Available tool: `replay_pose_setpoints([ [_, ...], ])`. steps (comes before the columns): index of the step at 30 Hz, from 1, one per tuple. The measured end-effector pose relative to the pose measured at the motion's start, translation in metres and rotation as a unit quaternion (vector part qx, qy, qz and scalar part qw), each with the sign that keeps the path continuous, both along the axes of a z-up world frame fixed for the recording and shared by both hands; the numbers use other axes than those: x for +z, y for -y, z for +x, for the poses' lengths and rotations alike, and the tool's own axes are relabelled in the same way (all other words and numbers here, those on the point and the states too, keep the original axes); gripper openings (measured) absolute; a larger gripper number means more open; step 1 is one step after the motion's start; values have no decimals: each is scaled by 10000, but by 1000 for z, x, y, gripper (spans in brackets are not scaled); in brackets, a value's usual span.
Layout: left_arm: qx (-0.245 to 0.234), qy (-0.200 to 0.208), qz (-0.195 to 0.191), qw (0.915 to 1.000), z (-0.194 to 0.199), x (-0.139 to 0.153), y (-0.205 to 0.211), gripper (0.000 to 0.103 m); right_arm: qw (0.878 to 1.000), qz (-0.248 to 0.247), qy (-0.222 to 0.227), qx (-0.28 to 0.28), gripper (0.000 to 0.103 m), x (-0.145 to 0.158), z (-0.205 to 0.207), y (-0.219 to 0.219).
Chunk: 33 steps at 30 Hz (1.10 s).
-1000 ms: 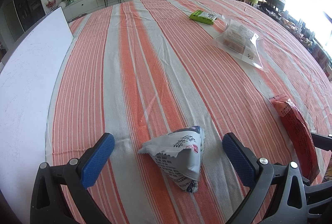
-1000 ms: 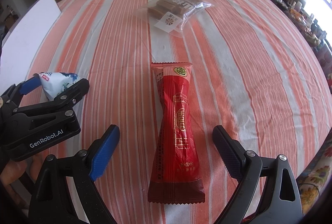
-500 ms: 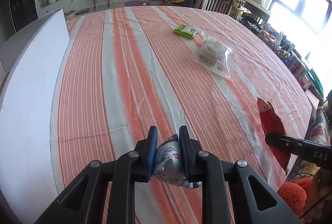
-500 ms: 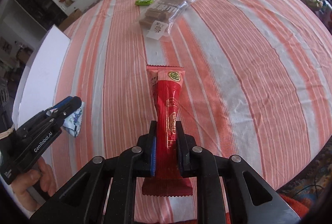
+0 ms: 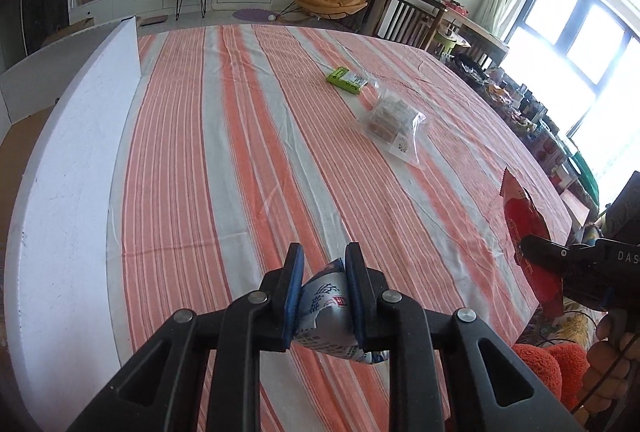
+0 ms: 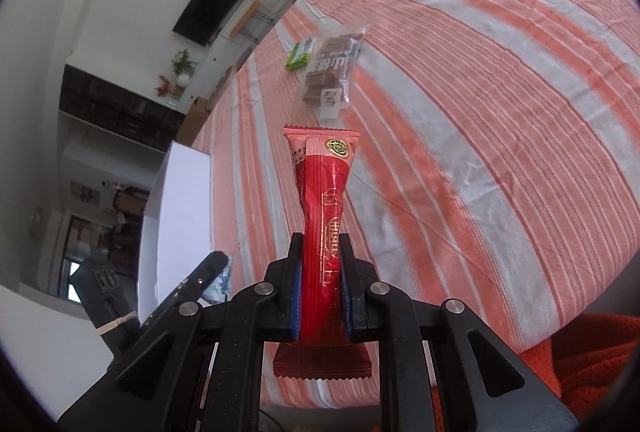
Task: Organize snacks
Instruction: 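Carry the silver pouch and red bar into the white box and release both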
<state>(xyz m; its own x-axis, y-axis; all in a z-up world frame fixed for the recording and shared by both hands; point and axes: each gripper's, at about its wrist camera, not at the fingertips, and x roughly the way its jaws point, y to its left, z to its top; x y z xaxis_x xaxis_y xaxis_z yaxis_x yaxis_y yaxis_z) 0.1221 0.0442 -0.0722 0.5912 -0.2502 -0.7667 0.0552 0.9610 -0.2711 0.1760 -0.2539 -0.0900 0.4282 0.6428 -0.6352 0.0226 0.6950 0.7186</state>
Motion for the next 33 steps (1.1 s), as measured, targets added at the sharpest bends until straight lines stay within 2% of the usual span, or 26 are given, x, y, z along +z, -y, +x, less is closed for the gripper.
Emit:
replay_pose_setpoints([
  [9,45,83,-454,9989,-8,21,-17,21,9987,489,3,-123,16,4,-3,18],
  [14,7,109,-888,9960,-21,33,-24,21,9984,560,-11,-109,16,9,-4,20],
  [18,-9,259,-1285,9914,-39,58,-39,21,9988,476,-1,82,16,15,-5,2],
  [22,173,658,-1446,9871,-59,101,-77,21,9974,296,132,637,16,38,-8,-46],
  [26,726,1045,-1252,9839,-83,136,-143,21,9873,386,473,1469,16,80,-12,-124],
  [30,1506,1111,-689,9799,-104,143,-213,21,9680,472,796,2333,16,118,-24,-212],
  [33,2026,914,-411,9741,-112,127,-258,21,9532,320,978,2843,16,133,-33,-272],
])
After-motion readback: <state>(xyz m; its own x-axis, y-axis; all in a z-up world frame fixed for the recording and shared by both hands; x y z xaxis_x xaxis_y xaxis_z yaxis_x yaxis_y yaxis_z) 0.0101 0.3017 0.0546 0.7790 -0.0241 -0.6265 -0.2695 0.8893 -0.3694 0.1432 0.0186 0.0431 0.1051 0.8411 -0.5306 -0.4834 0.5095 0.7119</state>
